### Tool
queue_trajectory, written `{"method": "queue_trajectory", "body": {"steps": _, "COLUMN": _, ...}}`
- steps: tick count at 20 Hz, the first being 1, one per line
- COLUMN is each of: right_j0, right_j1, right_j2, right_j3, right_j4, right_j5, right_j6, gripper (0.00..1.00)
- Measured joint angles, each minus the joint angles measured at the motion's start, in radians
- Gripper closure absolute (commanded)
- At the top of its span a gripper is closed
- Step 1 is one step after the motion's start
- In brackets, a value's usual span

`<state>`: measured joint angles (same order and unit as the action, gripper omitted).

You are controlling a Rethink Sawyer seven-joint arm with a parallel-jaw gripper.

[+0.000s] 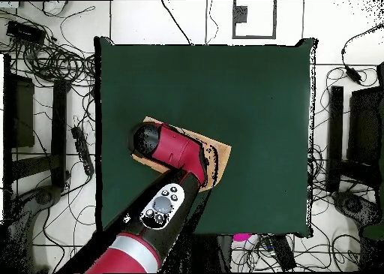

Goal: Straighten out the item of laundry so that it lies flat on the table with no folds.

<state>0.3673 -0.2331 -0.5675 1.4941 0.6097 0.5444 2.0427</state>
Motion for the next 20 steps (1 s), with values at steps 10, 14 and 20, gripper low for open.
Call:
{"method": "queue_trajectory", "body": {"steps": 10, "right_j0": -0.015, "right_j1": -0.002, "right_j2": 0.065, "right_j3": 0.051, "right_j4": 0.030, "right_j5": -0.040, "right_j6": 0.000, "gripper": 0.00}}
{"method": "queue_trajectory", "body": {"steps": 14, "right_j0": 0.005, "right_j1": -0.009, "right_j2": 0.070, "right_j3": 0.083, "right_j4": 0.043, "right_j5": -0.040, "right_j6": 0.002, "gripper": 0.00}}
{"method": "queue_trajectory", "body": {"steps": 20, "right_j0": 0.038, "right_j1": -0.036, "right_j2": 0.075, "right_j3": 0.127, "right_j4": 0.068, "right_j5": -0.040, "right_j6": 0.021, "gripper": 0.00}}
